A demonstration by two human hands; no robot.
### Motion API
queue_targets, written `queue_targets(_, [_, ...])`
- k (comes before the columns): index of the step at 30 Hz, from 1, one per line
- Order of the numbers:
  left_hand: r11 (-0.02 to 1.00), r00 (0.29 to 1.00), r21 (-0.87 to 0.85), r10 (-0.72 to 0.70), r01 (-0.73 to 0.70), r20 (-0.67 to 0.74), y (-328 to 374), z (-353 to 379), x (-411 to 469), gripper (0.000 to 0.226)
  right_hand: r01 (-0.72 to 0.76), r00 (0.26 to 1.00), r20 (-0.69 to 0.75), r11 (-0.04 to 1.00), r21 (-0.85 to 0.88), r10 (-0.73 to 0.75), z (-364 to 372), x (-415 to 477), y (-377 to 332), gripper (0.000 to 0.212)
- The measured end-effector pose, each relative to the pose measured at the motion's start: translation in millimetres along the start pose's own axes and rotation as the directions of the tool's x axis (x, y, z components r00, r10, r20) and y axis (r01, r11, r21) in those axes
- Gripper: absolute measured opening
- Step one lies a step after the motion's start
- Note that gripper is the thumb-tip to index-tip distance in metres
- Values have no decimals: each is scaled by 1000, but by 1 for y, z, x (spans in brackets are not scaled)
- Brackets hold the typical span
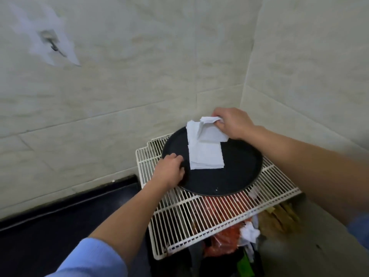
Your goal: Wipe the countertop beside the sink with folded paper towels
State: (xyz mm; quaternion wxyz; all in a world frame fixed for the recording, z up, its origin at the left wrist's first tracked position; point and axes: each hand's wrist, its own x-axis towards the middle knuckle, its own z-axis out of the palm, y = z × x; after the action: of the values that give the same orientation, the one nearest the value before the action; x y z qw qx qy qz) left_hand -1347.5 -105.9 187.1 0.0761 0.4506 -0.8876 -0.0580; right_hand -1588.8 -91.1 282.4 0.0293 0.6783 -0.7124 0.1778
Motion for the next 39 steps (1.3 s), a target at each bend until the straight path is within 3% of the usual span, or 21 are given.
queue_targets(8, [997, 997, 28, -71, 71, 14, -6, 9, 31, 31, 92, 987, 124, 992, 81, -102, 32, 62, 14, 18])
queue_targets(18, [999, 998, -2, -46, 46, -47, -24, 25, 49, 32, -7, 968, 252, 998, 58, -8, 94, 125, 24, 24])
queue_targets(22, [1000, 996, -15, -22, 21, -87, -29, 31, 48, 31, -25, 962, 272, 1000, -5, 26, 121, 121, 30, 35])
queue_targets(26, [1000, 992, -31, -10, 6, -124, -33, 35, 48, 30, 1, 990, 139, 987, -159, 21, 123, 113, 25, 43])
queue_targets(29, [999, 987, -39, -1, -5, -160, -34, 38, 48, 29, 182, 983, 16, 973, -140, -182, 121, 99, 20, 47])
queue_targets(31, [999, 983, -52, 0, -10, -182, -34, 40, 48, 29, 252, 964, 112, 963, -101, -240, 127, 90, 20, 54])
queue_targets(34, [998, 980, -57, 7, -18, -200, -34, 42, 49, 29, 200, 943, 290, 974, -104, -163, 146, 80, 25, 67])
queue_targets(36, [998, 978, -64, 1, -14, -207, -35, 44, 49, 29, 179, 942, 308, 977, -116, -136, 153, 78, 27, 76])
queue_targets(39, [998, 981, -70, -11, -3, -194, -35, 43, 50, 30, 170, 936, 331, 977, -132, -118, 155, 81, 26, 69])
